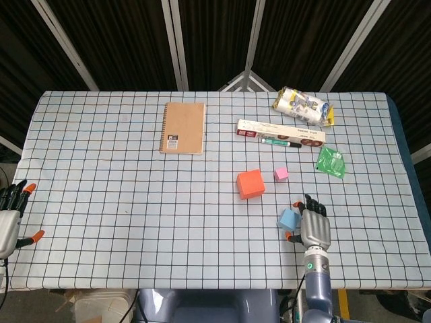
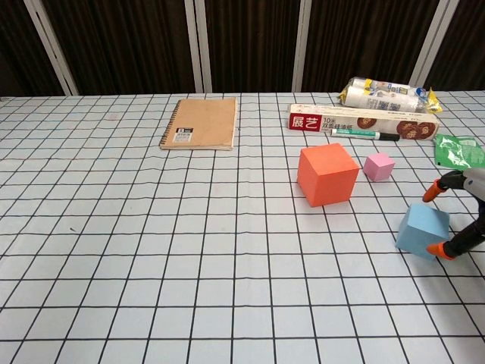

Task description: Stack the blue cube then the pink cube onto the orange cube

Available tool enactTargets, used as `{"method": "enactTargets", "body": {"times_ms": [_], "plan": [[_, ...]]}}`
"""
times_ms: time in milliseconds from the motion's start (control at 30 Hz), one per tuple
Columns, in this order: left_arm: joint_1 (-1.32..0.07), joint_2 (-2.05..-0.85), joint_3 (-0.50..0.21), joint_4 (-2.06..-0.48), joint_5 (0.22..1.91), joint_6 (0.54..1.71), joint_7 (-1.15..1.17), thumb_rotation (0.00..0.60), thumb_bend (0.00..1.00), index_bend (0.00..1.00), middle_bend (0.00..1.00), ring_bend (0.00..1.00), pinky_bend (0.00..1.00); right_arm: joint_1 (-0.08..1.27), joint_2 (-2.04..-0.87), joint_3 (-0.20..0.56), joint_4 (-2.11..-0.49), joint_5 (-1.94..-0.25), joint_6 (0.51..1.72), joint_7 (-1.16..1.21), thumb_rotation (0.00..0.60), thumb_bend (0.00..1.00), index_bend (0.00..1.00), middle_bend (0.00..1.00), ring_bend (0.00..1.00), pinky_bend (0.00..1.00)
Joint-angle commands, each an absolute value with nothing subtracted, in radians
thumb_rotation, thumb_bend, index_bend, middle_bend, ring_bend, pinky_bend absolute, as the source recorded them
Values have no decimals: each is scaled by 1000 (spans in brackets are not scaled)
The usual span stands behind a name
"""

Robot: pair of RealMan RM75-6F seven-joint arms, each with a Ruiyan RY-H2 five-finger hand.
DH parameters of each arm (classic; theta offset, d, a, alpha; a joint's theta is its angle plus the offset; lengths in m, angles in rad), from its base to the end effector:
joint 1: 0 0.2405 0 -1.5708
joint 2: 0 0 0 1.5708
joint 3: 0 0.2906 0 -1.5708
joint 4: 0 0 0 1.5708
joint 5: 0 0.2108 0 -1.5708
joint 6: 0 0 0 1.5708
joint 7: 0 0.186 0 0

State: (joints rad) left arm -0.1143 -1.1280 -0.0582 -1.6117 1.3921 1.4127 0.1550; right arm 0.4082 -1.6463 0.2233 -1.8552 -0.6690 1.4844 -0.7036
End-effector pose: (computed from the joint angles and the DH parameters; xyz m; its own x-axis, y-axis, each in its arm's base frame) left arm -0.3572 0.2368 0.1667 0.5106 0.0654 0.8573 0.8555 0.0608 -0.5142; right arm -0.2525 -0.2937 -0.0132 0.1873 -0.3019 0.9347 -0.9025 0.3227 0.2851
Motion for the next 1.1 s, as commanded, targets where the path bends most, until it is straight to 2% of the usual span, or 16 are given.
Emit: {"method": "enactTargets", "body": {"times_ms": [33, 300, 1100], "plan": [[-114, -1128, -57, -1612, 1395, 1414, 154, 600, 113, 47, 0, 0, 0, 410, -1655, 221, -1854, -668, 1499, -716, 600, 276, 273, 0, 0, 0], [-113, -1126, -57, -1612, 1393, 1415, 152, 600, 113, 47, 0, 0, 0, 409, -1661, 223, -1860, -673, 1511, -719, 600, 275, 332, 0, 0, 0], [-115, -1125, -57, -1614, 1382, 1408, 158, 600, 113, 47, 0, 0, 0, 420, -1689, 238, -1828, -668, 1500, -717, 600, 276, 370, 0, 0, 0]]}}
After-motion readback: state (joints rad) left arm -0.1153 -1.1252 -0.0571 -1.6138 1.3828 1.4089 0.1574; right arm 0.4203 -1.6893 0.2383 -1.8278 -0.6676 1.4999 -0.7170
